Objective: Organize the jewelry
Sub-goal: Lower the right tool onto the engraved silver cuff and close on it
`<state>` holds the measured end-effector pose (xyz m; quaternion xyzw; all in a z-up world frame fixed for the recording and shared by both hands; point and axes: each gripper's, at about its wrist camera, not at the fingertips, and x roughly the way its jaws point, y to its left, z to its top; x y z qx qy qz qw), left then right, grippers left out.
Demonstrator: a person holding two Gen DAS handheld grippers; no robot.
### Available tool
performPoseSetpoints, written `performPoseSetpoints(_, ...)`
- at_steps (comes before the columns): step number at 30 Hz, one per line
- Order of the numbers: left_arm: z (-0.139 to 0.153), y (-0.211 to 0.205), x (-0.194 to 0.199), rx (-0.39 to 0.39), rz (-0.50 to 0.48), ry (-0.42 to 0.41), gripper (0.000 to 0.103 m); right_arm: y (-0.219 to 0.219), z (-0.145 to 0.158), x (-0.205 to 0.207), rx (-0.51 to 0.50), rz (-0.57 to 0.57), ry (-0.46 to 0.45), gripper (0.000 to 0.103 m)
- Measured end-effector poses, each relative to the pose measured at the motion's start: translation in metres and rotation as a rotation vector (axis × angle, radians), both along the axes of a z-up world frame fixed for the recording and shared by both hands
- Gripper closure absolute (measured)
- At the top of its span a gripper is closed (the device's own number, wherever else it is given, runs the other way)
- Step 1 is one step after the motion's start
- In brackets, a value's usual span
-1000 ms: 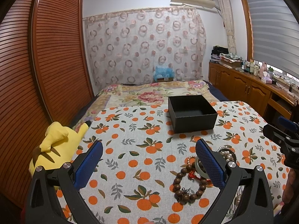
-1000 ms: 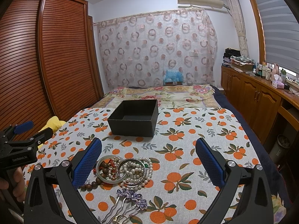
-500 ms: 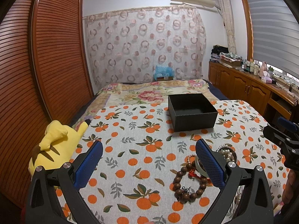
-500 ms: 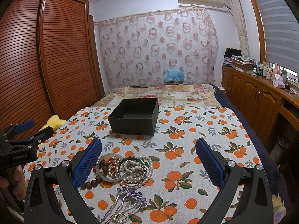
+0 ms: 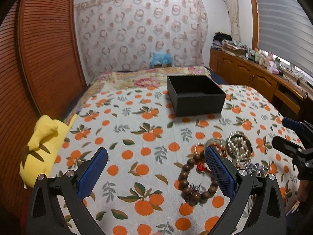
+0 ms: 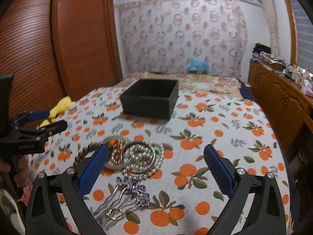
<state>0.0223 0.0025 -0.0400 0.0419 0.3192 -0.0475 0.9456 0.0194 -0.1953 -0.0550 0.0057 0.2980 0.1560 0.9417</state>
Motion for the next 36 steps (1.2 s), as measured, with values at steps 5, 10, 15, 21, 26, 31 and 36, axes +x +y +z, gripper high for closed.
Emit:
performPoseSetpoints(5,-0.010,-0.001,0.004,-0.003,-0.021,0.039,0.007,0.015,-0.010,0.007,-0.029,0.070,0.048,0.021)
performPoseSetpoints(10,-0.017,-0.002,0.008,-0.012,-0.034,0.067,0.007,0.023,-0.018,0.024,-0.057,0.110,0.094,0.044)
performPoseSetpoints(15,-0.024,-0.005,0.010,-0.020,-0.058,0.097,0.007,0.018,-0.025,0.045,-0.063,0.098,0.142,0.069)
performPoseSetpoints(21,-0.029,-0.007,0.014,-0.020,-0.073,0.113,0.007,0.017,-0.032,0.058,-0.078,0.112,0.189,0.083)
performPoseSetpoints(26,-0.030,-0.008,0.015,-0.019,-0.078,0.114,0.007,0.021,-0.036,0.062,-0.087,0.116,0.212,0.097)
performPoseSetpoints(31,-0.034,-0.009,0.015,-0.019,-0.083,0.123,0.007,0.023,-0.037,0.059,-0.103,0.123,0.207,0.099)
performPoseSetpoints(36,-0.037,-0.013,0.018,-0.017,-0.111,0.139,0.007,0.015,-0.023,0.051,-0.097,0.098,0.152,0.099)
